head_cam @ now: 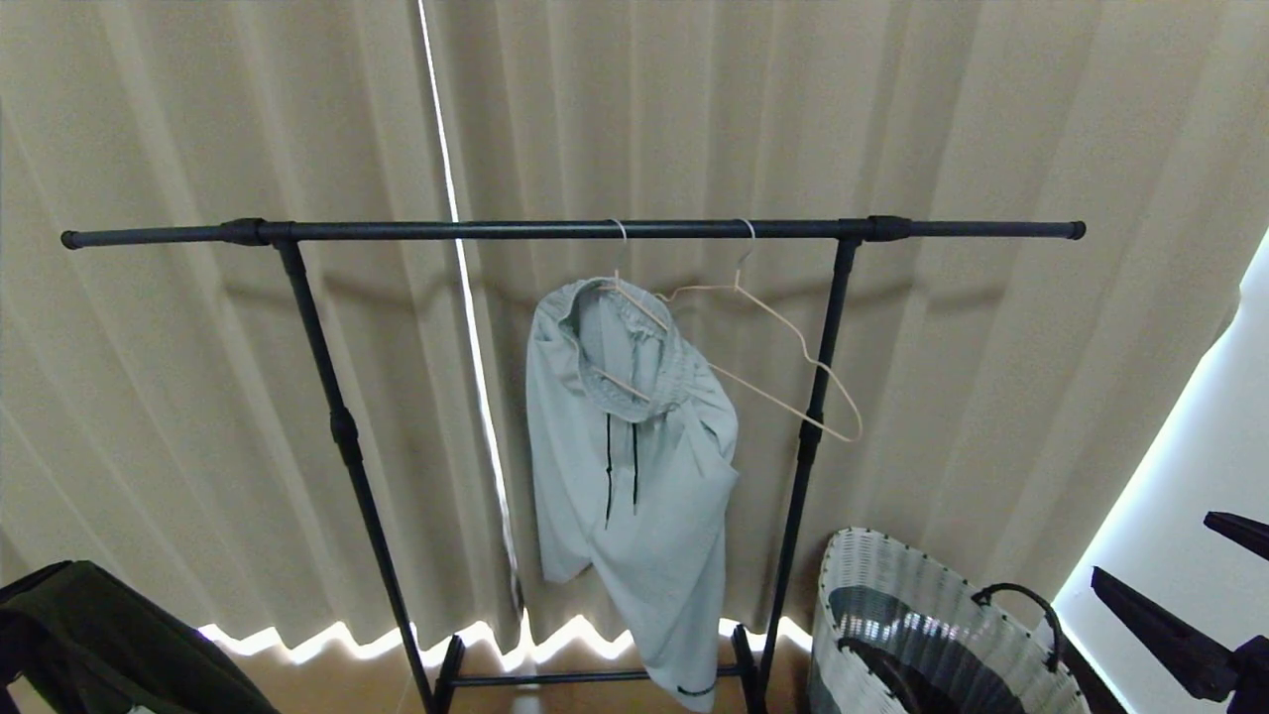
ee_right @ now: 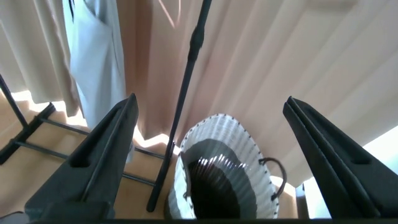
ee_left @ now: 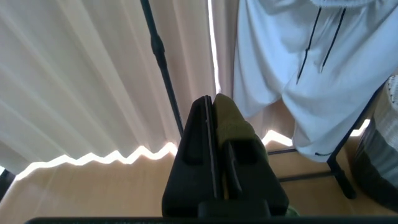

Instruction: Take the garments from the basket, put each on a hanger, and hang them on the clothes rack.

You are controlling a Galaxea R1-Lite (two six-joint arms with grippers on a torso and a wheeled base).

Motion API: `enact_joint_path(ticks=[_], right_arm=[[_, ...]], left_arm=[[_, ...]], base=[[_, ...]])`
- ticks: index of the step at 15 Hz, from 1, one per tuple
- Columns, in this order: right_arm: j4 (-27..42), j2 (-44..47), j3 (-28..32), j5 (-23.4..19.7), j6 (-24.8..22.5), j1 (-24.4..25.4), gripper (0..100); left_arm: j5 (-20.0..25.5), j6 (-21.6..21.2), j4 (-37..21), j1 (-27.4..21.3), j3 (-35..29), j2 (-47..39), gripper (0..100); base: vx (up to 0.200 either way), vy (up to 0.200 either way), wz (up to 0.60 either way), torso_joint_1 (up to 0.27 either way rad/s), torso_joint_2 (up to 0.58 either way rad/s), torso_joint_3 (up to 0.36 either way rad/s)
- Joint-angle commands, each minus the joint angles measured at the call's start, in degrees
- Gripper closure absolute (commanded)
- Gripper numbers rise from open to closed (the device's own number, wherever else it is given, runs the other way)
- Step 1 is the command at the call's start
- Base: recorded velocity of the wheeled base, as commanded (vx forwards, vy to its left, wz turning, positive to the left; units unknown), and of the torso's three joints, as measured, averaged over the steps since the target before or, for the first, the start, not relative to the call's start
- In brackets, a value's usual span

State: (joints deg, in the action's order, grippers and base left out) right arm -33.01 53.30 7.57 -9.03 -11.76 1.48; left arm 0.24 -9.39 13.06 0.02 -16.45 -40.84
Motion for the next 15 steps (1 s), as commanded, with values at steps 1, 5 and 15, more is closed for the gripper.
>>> enact_joint_path(ticks=[1,5,15], right_arm=[[0.6,-0.5,-0.1,-0.1,0.0,0.2,0],[0.6,-0.5,-0.1,-0.1,-0.1,0.3,0],[0.7,-0.1,-0.1,-0.4,-0.1,0.5,0]], left_arm=[[0.0,0.0,0.0,0.0,-0.1,-0.1,100],[0.0,0.1,0.0,0.1,-0.3,0.1,100],[0.0,-0.1,-0.1,0.1,0.0,0.9,100]], base=[[0.000,0.000,0.00,0.159,-0.34,-0.193],[0.150,0.000,0.00,0.046,-0.10,-0.052],[0.200,0.000,0.00,0.006,0.00,0.001]])
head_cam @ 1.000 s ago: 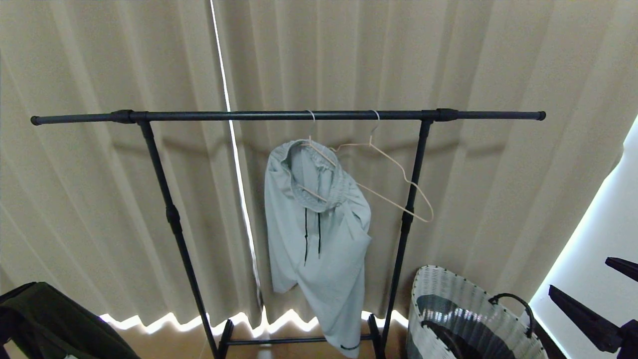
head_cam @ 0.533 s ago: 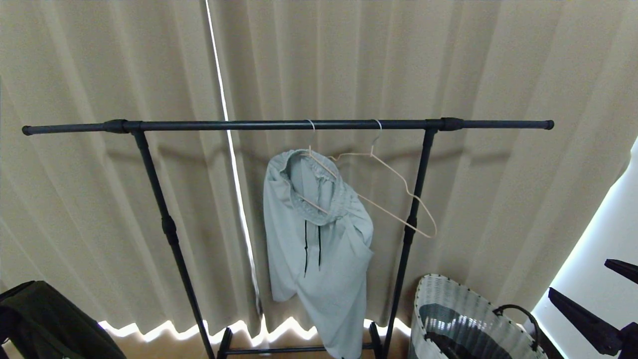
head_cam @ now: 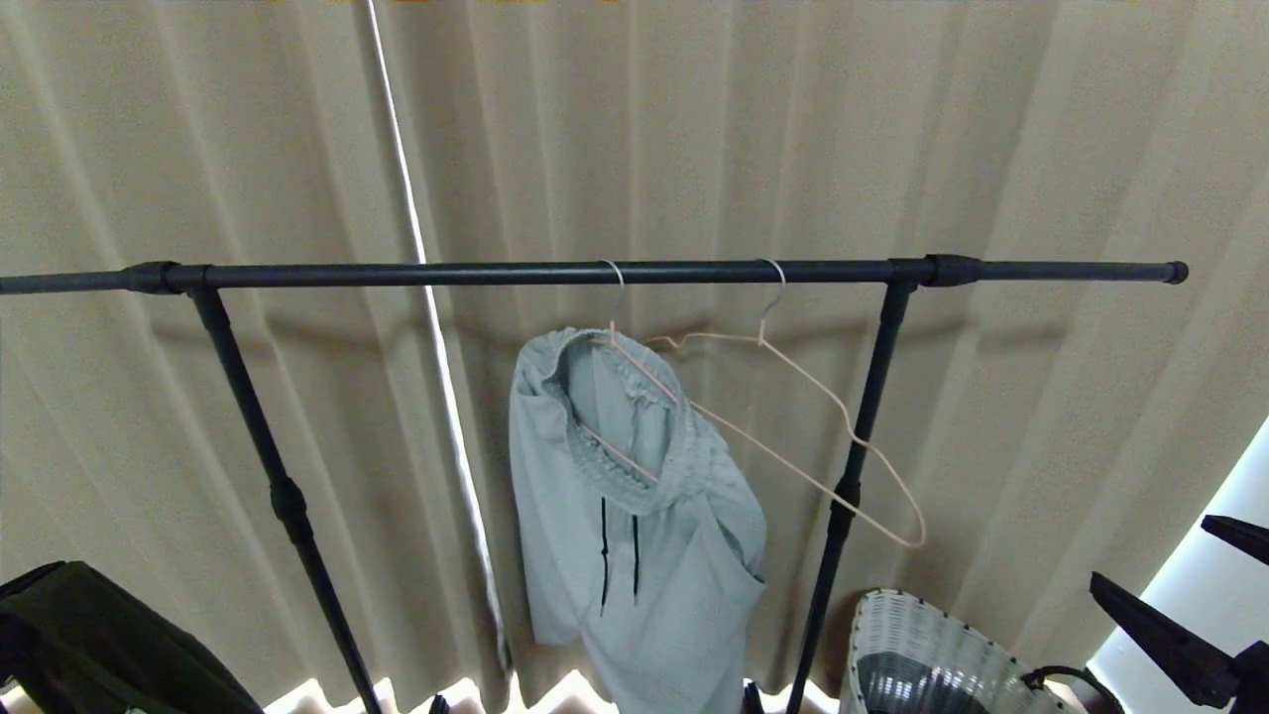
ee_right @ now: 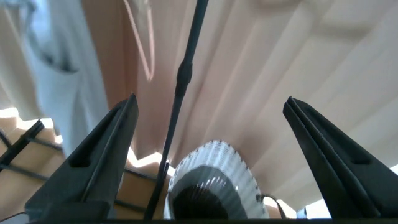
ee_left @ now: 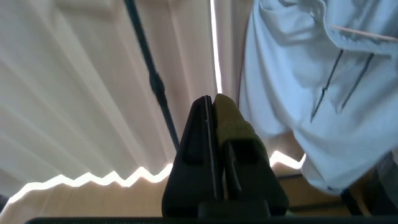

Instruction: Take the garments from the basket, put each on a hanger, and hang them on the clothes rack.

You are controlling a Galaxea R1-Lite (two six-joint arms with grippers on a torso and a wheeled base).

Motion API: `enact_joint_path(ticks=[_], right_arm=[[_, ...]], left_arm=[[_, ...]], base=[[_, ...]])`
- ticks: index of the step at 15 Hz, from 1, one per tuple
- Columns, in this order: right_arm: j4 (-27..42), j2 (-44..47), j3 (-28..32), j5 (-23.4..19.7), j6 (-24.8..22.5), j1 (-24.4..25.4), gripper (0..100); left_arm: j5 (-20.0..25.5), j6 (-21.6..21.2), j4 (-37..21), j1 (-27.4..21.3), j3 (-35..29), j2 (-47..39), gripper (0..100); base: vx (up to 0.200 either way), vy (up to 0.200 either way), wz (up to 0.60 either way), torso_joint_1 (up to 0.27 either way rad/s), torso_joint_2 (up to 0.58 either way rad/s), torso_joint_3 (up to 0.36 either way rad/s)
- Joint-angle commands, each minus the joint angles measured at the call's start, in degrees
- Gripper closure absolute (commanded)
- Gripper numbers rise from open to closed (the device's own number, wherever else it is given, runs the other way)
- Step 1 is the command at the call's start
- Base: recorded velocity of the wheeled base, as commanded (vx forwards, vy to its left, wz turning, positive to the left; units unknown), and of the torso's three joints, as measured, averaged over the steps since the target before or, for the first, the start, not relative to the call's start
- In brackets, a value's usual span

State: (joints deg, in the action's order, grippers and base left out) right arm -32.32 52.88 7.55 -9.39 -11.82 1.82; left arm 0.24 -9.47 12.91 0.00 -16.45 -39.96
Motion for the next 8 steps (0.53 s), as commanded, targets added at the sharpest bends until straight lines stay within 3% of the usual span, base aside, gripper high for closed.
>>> enact_joint_path(ticks=[1,3,5,8], right_arm=[[0.0,0.3,-0.1,0.0,0.0,0.1,0],[0.6,0.9,-0.1,0.2,-1.4,0.0,0],[4.5,1.0,0.0,-0.1,-5.7,0.5,0],[5.1,1.2,1.2,-3.3,-5.5,5.0,0]], left_arm=[[0.0,0.0,0.0,0.0,0.1,0.1,100],[0.0,-0.3,0.1,-0.3,0.9,0.8,100],[0.0,-2.1,0.1,-2.2,2.0,1.7,100],[0.0,-2.0,0.1,-4.6,2.1,1.8,100]], base=[[0.200,0.000,0.00,0.002,0.00,0.002],[0.000,0.000,0.00,0.000,0.00,0.000],[0.000,0.000,0.00,0.000,0.00,0.000],[0.000,0.000,0.00,0.000,0.00,0.000]])
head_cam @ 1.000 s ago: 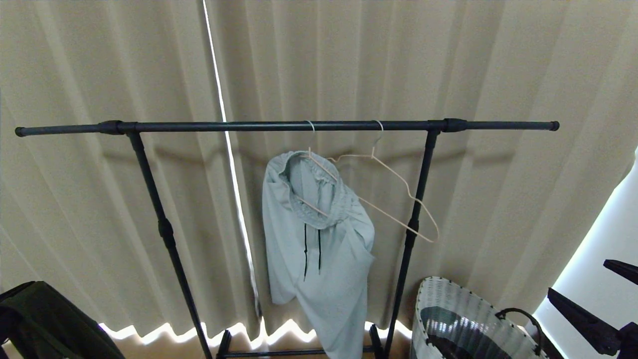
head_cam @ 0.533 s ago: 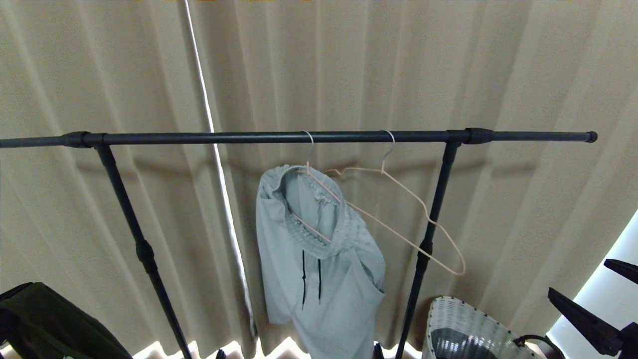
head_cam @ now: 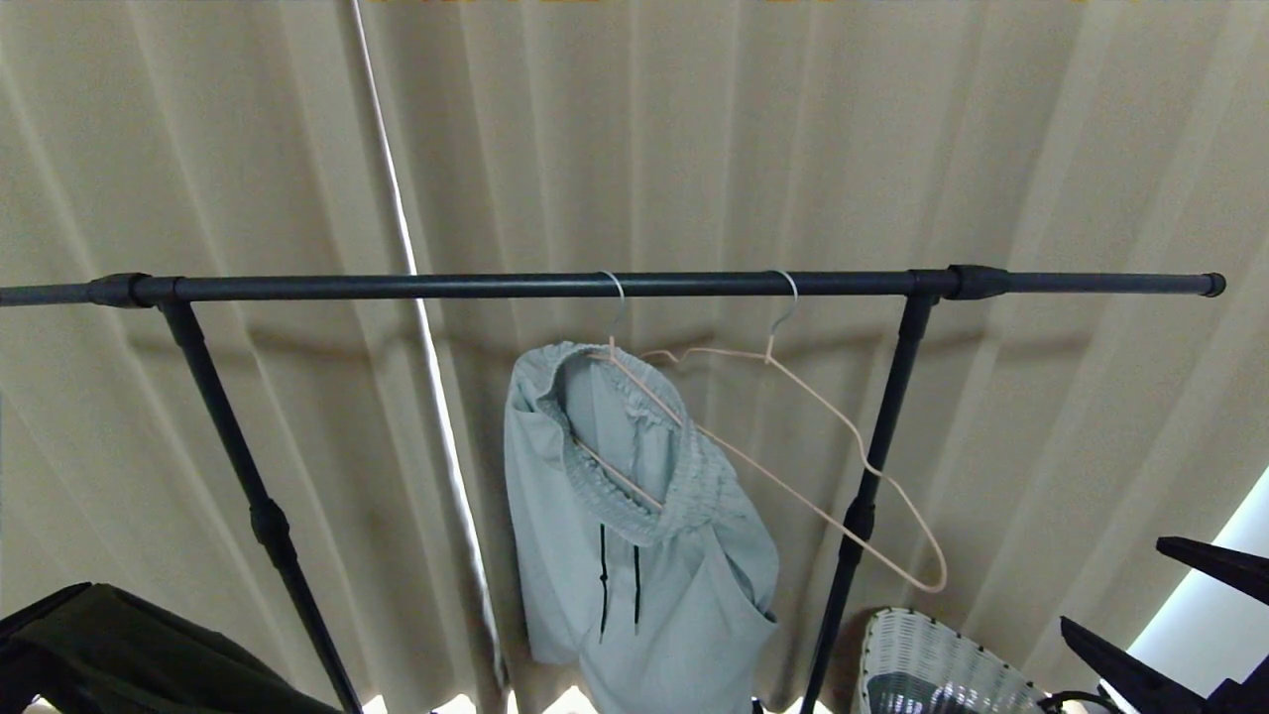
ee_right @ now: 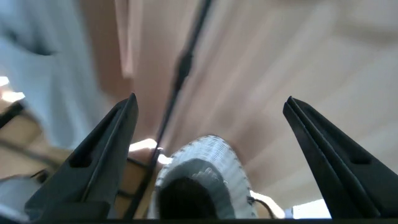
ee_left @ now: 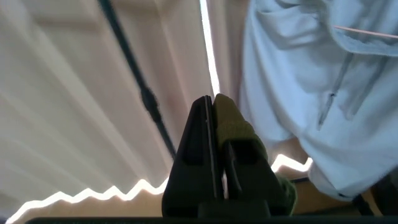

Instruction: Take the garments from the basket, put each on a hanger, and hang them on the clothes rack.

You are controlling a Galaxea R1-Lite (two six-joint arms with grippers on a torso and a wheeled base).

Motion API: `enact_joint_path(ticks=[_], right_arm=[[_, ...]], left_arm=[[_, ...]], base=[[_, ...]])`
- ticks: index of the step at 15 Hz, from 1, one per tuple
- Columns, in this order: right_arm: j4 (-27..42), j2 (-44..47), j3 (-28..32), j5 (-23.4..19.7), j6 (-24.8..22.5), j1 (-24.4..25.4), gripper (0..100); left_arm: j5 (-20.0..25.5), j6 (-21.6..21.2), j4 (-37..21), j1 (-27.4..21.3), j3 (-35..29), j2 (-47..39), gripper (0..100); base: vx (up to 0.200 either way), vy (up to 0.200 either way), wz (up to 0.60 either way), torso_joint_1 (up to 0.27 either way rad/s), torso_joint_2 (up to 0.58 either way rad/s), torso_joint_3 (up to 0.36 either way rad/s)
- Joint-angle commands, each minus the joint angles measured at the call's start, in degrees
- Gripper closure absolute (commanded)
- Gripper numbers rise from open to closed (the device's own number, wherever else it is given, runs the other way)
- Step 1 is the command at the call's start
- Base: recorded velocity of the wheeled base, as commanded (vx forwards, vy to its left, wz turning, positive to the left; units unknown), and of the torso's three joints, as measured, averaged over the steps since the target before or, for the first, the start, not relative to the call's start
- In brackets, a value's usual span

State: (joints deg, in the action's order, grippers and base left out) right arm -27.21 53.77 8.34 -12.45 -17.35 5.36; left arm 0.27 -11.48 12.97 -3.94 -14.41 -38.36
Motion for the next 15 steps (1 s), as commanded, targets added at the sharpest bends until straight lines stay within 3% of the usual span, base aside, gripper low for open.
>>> enact_joint_path(ticks=[1,3,7,15], right_arm=[[1.0,1.2,2.6,-1.3,0.1,3.8,0],[7.3,6.6,10.3,-1.3,0.2,9.8,0],[21.2,19.0,27.8,-1.2,0.3,11.6,0],[22.9,40.4,46.1,0.7,9.9,14.4,0]], left_arm=[[0.0,0.0,0.0,-0.6,0.0,0.2,100],[0.0,0.0,0.0,-0.7,0.1,0.2,100],[0.0,0.0,0.0,-0.8,0.0,0.6,100],[0.0,-0.2,0.0,-0.9,0.0,0.8,100]], base=[[0.000,0.000,0.00,0.000,0.00,0.000],[0.000,0.000,0.00,0.000,0.00,0.000],[0.000,0.000,0.00,0.000,0.00,0.000],[0.000,0.000,0.00,0.000,0.00,0.000]])
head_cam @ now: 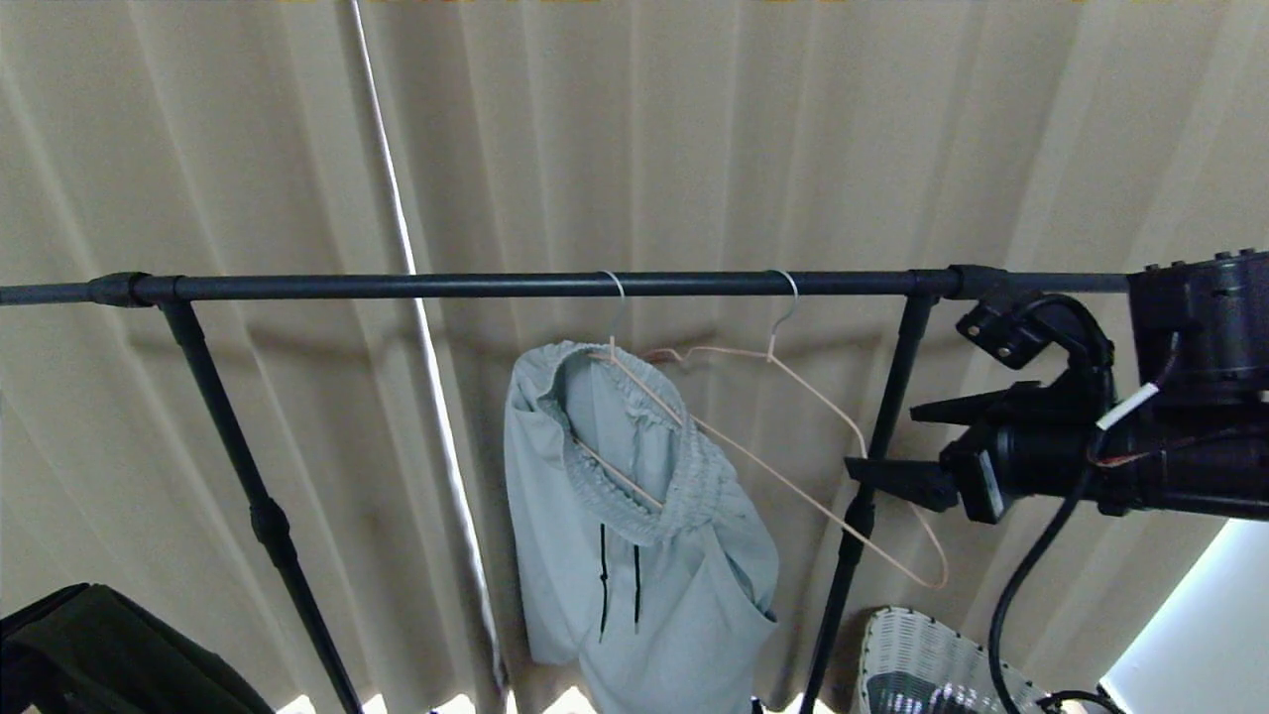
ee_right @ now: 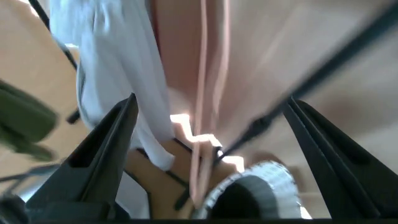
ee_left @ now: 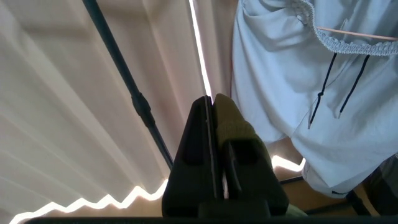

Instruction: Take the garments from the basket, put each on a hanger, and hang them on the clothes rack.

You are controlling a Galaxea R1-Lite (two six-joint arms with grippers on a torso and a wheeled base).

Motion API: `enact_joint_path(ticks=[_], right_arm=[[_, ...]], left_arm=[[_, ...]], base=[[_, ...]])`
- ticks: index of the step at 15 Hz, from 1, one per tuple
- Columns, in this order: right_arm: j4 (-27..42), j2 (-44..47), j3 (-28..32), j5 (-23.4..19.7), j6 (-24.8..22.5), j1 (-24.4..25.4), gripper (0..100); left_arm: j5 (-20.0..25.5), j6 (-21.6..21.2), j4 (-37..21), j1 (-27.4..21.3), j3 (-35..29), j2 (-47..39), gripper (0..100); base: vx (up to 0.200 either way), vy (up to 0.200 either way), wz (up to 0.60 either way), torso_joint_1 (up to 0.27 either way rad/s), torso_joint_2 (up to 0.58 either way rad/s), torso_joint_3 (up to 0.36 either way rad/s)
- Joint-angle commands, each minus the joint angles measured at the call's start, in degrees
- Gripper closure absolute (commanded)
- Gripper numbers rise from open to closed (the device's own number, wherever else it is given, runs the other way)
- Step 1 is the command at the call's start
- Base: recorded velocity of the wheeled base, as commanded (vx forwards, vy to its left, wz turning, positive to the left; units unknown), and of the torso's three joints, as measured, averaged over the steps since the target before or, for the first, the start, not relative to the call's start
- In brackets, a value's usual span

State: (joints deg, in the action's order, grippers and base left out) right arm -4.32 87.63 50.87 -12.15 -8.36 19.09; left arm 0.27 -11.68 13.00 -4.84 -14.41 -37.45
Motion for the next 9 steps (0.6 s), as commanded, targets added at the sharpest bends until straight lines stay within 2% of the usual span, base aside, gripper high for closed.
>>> enact_joint_path(ticks=[1,4,7,9], right_arm=[[0.0,8.1,4.5,0.6,1.3,0.7,0],[0.0,10.7,5.6,0.7,2.1,0.7,0],[0.0,13.3,7.6,3.4,2.8,0.7,0],[0.0,14.4,8.4,3.5,2.8,0.7,0]], left_arm=[[0.0,0.1,0.0,0.0,0.0,-0.1,100],[0.1,0.0,0.0,0.0,0.0,-0.1,100],[0.1,0.0,0.0,-0.2,0.2,-0.1,100],[0.1,0.0,0.0,-0.3,0.2,0.1,100]], base=[[0.000,0.000,0.00,0.000,0.00,0.000],[0.000,0.000,0.00,0.000,0.00,0.000],[0.000,0.000,0.00,0.000,0.00,0.000],[0.000,0.000,0.00,0.000,0.00,0.000]])
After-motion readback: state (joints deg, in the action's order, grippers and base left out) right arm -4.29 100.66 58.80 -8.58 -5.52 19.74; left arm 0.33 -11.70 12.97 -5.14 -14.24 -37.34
